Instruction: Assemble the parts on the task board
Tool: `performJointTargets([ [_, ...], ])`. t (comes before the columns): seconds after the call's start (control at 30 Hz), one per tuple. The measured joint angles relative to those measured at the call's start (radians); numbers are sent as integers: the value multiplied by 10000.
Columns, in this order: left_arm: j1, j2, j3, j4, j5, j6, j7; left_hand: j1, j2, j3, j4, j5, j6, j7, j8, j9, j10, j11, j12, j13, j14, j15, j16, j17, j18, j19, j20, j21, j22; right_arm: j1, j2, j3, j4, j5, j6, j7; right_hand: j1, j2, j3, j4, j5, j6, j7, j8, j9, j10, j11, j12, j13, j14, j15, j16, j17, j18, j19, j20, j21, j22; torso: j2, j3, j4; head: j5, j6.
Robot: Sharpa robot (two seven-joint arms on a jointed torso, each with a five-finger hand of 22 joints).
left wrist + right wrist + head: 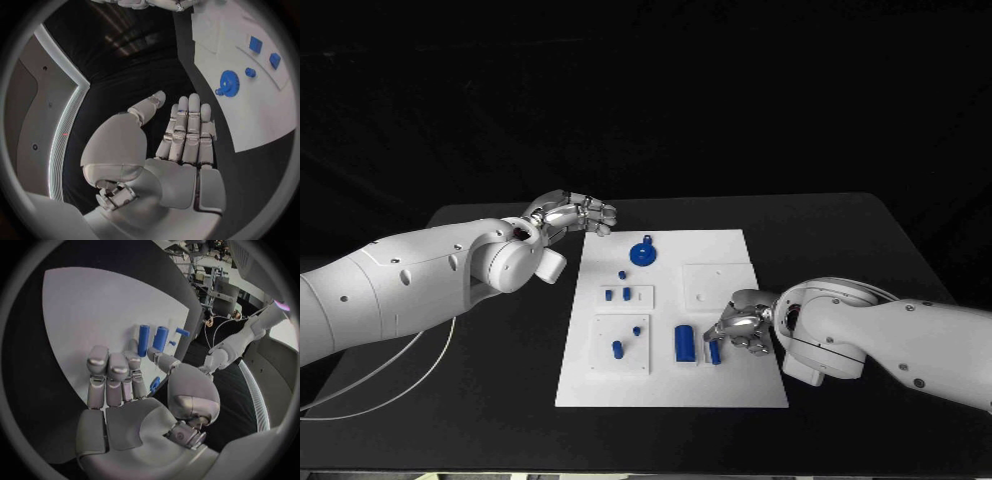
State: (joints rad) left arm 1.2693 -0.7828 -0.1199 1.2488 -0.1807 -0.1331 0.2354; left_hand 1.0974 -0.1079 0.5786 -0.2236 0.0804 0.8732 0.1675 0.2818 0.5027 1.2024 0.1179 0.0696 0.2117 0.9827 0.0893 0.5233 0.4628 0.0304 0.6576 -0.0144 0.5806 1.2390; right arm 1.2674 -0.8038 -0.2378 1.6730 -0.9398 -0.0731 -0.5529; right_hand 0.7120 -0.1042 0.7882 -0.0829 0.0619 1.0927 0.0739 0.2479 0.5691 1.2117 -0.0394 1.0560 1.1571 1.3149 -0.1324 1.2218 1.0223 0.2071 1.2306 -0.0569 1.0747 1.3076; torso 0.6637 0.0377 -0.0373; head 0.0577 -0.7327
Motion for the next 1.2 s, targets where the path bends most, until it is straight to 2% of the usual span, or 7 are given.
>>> performJointTargets([
  [0.27, 0, -1, 0, 0, -2, 3, -3, 0, 0, 0, 0, 0, -26, -26, 0, 0, 0, 0, 0, 0, 0, 0, 0, 10, -1, 0, 0, 0, -1, -2, 3, -1, 14, 5, 38, 18, -175, -175, 55, -54, 0, 1, 2, 7, -43, 0, 0, 0, 11, 9, 10, 0, 0, 1, 1, 1, 0, 0, 0, 0, 0, 1, 2],
  [0.33, 0, -2, 0, 0, -3, 3, -3, 0, 0, 0, 0, 0, -26, -26, 0, 0, 0, 0, 0, 0, 0, 0, 0, 10, -1, 0, 0, 0, -1, -2, 3, -1, 15, 5, 42, 24, -229, -319, 54, -54, 0, 2, 2, 7, -43, 0, 0, 0, 23, 10, 11, 0, 0, 0, 1, 1, 0, -1, 0, 0, 0, 1, 2],
  [0.4, 0, -4, 0, 0, -3, 3, -4, 0, 0, 0, 0, 0, -26, -25, 0, 0, 0, 0, 0, 0, 0, 0, 0, 10, 0, 0, 0, 0, -1, -3, 2, -1, 15, 6, 50, 30, -241, -350, 55, -54, -7, 2, 2, 7, -43, 0, 0, 0, 23, 10, 12, 0, -1, 0, 5, -2, 0, -1, 0, 0, 0, 1, 2],
  [0.53, 0, -5, 0, 0, -5, 4, -7, 0, 0, 0, 0, 0, -25, -25, 0, 1, 0, 0, 0, 0, 0, 0, -40, 17, 0, 0, 0, 0, 7, -4, -7, -3, 27, 7, 55, 44, -328, -621, 28, -28, -76, 14, 14, 7, -43, 0, 0, 0, 23, 43, -15, 0, -11, 0, 57, -24, 0, -1, 0, 0, 0, 2, 2],
  [0.77, 0, -5, 0, -2, -9, 8, -14, 0, 0, 0, 0, 0, -25, -24, 0, 1, 0, 0, 0, 0, 0, 0, -40, 18, -1, 0, 0, 0, 7, -9, -96, -4, 143, 15, 97, 89, -337, -710, 12, 44, -76, 14, 14, 6, -53, 0, 1, 0, 34, 57, -2, 0, -11, 1, 58, -23, 0, -1, -1, 0, 2, 12, -7],
  [1.2, 0, -9, 0, -6, -15, 12, -22, 0, 0, 22, 22, 0, -24, -24, 0, -8, 0, 0, 0, 0, 0, 0, -40, 35, 0, 0, 0, 0, 15, -11, -279, 9, 353, 53, 176, 178, -337, -711, 39, 71, -76, 13, 13, 41, -57, 0, 1, 0, 33, 21, -36, 0, -9, 6, 57, -21, 0, -2, -3, 0, 0, 15, -10],
])
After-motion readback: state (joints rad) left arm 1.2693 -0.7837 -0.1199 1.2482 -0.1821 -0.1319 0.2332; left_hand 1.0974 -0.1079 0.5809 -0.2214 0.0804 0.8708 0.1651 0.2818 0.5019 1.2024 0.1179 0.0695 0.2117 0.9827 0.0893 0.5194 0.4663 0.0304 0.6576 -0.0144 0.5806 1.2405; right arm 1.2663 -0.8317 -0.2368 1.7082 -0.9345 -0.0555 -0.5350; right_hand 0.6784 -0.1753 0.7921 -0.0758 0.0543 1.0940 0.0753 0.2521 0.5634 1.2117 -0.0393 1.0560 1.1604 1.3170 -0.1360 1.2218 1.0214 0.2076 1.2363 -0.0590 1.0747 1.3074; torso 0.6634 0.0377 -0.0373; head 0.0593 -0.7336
